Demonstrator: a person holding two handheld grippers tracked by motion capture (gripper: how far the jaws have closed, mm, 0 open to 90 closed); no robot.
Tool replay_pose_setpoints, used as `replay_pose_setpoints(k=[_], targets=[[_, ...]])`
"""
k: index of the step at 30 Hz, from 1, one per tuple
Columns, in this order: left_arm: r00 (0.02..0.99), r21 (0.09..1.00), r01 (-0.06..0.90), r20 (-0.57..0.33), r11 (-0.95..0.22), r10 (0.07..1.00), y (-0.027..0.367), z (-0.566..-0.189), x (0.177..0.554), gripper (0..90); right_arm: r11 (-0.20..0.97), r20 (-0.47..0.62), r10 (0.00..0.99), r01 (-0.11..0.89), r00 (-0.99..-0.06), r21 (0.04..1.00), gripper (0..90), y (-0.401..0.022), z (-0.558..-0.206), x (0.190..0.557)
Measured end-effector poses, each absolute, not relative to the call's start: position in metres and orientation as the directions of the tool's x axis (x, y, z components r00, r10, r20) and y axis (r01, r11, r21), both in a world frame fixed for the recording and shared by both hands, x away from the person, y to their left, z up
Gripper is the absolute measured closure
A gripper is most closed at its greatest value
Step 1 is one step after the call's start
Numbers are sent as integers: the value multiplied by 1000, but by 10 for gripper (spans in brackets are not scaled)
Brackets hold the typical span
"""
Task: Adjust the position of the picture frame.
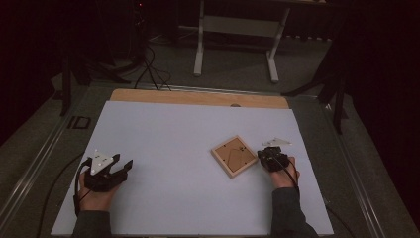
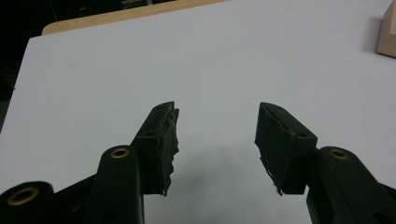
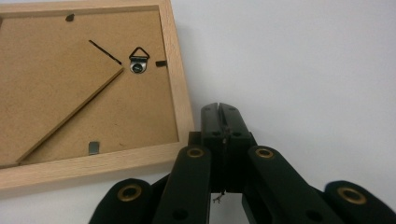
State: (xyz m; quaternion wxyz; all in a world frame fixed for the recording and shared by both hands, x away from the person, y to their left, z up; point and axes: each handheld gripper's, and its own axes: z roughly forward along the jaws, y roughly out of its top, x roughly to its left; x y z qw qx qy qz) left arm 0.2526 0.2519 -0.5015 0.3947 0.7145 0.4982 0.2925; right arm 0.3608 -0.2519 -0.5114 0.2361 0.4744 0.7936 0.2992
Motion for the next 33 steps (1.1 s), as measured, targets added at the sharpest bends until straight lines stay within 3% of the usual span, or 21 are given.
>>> replay_pose_setpoints(k=[33], targets=[[349,851,481,34,-210,937,246,-503,254,480,403,-82,869,602,-488,689,900,-240,-518,347]])
